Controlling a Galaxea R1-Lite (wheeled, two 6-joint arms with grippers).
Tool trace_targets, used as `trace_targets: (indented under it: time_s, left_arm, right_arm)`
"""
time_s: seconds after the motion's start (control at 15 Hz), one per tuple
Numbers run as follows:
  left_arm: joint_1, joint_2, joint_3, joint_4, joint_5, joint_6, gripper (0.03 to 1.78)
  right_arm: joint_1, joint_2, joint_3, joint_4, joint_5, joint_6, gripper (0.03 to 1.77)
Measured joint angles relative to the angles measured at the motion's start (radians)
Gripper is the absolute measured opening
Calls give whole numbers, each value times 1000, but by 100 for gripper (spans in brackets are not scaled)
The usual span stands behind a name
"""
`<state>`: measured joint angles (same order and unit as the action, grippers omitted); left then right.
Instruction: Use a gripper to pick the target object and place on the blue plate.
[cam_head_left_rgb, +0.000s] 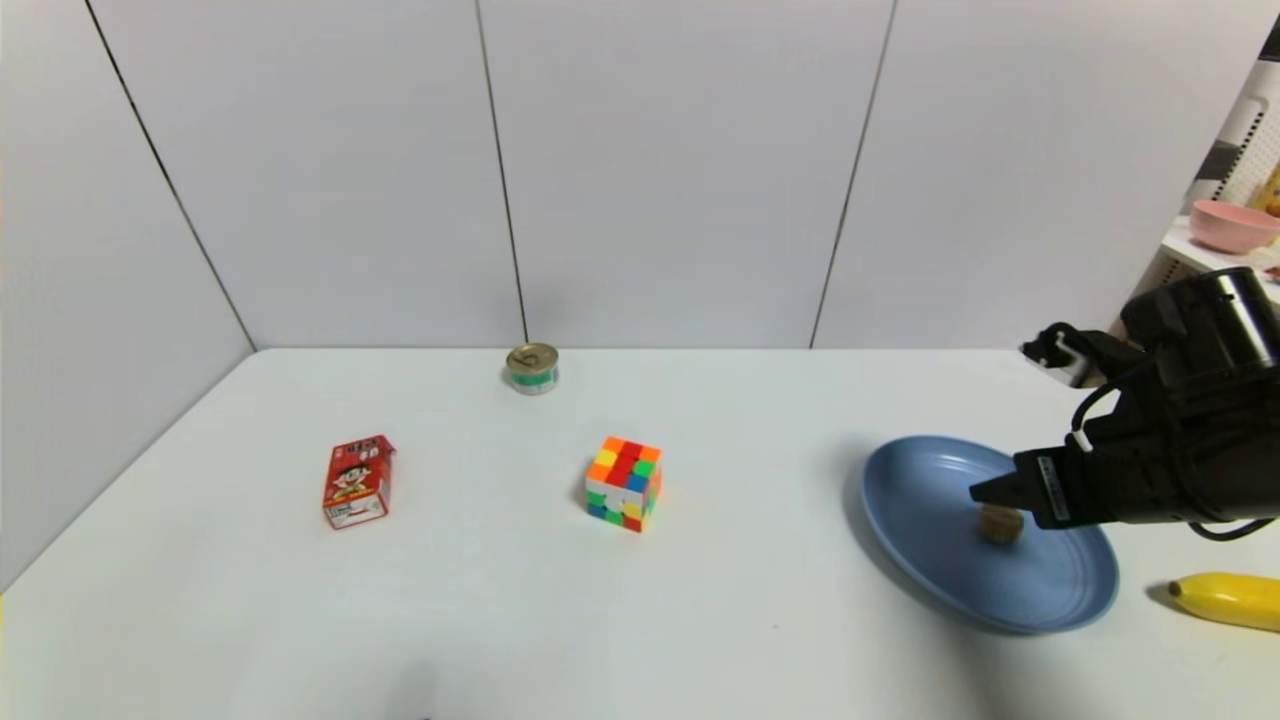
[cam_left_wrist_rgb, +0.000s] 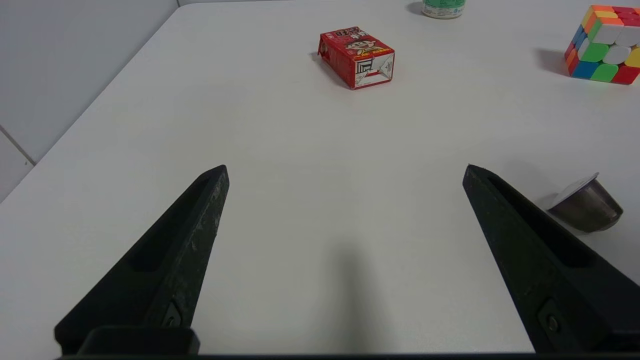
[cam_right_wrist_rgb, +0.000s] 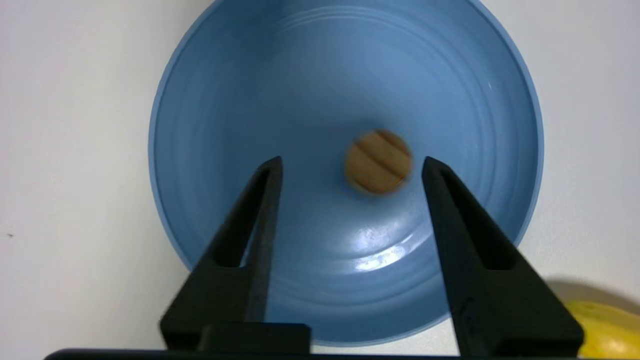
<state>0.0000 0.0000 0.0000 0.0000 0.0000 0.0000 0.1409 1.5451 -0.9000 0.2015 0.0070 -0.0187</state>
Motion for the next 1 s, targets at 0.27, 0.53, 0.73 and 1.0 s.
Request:
trace_targets:
  time_s: [0.27,0.53,0.73,1.0]
  left_arm:
    - [0,0,0,0,0,0,169]
    - [0,0,0,0,0,0,169]
    - [0,0,0,0,0,0,169]
    - [0,0,0,0,0,0,169]
  right_arm:
    - [-3,-38,39,-15,1,-1,132]
    - [-4,-250,178,-51,3,0,148]
    - [-11,-512,384,-153,1,3,155]
    - [-19,-912,681,-291,1,1,161]
